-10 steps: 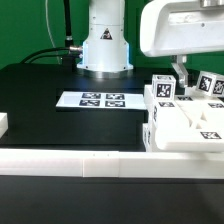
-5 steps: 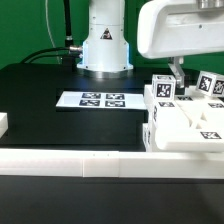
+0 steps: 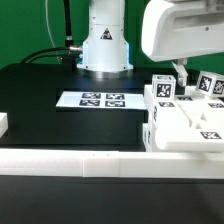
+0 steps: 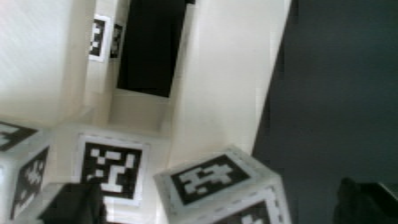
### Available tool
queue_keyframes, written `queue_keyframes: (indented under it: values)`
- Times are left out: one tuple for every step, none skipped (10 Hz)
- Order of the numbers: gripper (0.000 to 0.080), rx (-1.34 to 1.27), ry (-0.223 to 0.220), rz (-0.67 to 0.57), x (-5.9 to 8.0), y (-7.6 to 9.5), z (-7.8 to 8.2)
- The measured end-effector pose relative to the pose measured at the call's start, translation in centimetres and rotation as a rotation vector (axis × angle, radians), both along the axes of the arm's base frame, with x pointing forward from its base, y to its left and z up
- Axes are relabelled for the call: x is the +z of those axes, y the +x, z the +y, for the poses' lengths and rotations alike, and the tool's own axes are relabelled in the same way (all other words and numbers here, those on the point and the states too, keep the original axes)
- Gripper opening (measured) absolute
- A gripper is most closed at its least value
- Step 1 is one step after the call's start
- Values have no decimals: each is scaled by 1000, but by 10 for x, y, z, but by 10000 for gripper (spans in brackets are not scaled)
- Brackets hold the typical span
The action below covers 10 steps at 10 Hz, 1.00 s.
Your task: Assemble chair
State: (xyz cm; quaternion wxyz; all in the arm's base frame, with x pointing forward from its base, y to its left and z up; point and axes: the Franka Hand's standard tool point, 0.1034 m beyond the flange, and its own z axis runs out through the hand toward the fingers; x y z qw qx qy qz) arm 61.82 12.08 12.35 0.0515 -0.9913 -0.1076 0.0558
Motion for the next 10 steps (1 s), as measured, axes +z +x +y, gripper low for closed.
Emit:
queue_keyframes:
  values:
    - [649,0,0,0,0,0,0]
    - [649,-2,1,0,1,1,0]
    - [649,0,1,-2,1,1,0]
    - [533,1,1,-3,1,2,0]
    - [368,0,1,-3,1,1,0]
    - [368,0,1,-3,1,1,0]
    - [282,0,1,-3,1,1,0]
    - [282,-12,0,-2,1,1,0]
    - [282,-25,-1,-1,1,1,0]
    - [282,-25,-1,-1,1,1,0]
